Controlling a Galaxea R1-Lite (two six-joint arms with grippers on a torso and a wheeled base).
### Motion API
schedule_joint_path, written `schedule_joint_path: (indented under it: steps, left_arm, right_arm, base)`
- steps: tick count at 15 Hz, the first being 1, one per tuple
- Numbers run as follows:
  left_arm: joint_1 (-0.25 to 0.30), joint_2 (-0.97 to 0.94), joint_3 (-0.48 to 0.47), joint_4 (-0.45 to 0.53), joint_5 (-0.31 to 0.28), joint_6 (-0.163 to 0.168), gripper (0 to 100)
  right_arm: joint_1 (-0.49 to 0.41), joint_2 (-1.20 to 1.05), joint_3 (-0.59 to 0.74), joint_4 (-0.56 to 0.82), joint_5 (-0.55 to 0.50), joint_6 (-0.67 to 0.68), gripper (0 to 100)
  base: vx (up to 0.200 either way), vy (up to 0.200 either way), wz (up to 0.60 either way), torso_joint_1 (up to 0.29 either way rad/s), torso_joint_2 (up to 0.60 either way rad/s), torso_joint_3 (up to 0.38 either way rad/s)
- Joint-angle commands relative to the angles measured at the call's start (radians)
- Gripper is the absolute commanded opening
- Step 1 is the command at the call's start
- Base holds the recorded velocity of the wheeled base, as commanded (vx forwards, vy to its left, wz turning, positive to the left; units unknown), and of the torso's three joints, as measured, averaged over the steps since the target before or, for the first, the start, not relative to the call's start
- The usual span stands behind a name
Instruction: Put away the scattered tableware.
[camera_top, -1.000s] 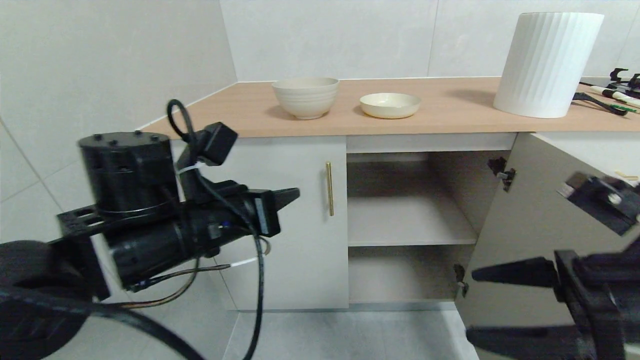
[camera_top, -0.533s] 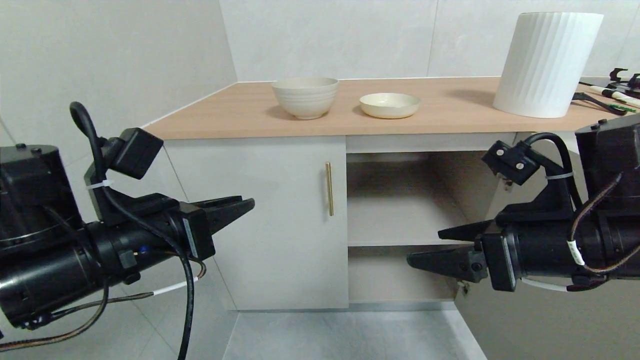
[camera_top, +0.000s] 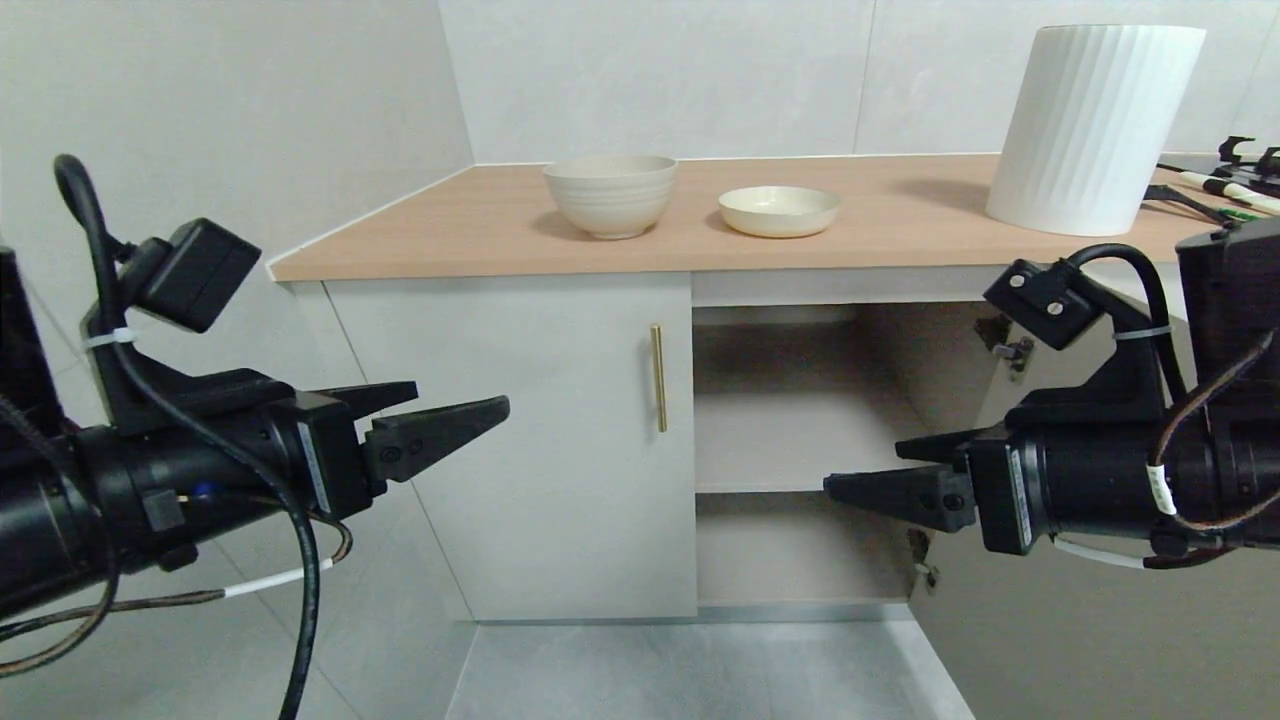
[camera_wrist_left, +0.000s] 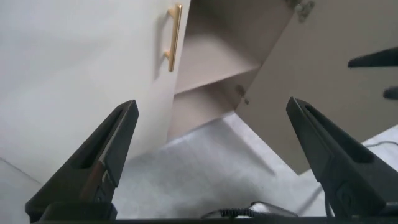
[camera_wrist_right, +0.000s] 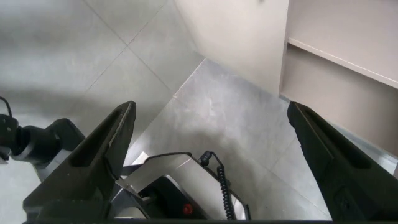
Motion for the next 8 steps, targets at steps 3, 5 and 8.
schedule_joint_path:
  steps: [3, 5, 8]
  left_arm:
    - [-0.002, -0.041, -0.028, 0.021, 0.0, -0.001, 100]
    - [0.0, -0.046, -0.031, 0.021, 0.0, -0.001, 100]
    - [0.0, -0.057, -0.032, 0.016, 0.0, -0.013, 100]
  right_arm:
    - [0.001, -0.008, -0.001, -0.001, 0.0, 0.0, 100]
    - [0.001, -0.009, -0.001, -0.001, 0.0, 0.0, 100]
    - [0.001, -0.008, 0.0, -0.001, 0.0, 0.0, 100]
  base:
    - [0.0, 0.0, 0.0, 0.0, 0.0, 0.0]
    - [0.1, 0.0, 0.0, -0.001, 0.0, -0.001]
    - [0.0, 0.0, 0.0, 0.0, 0.0, 0.0]
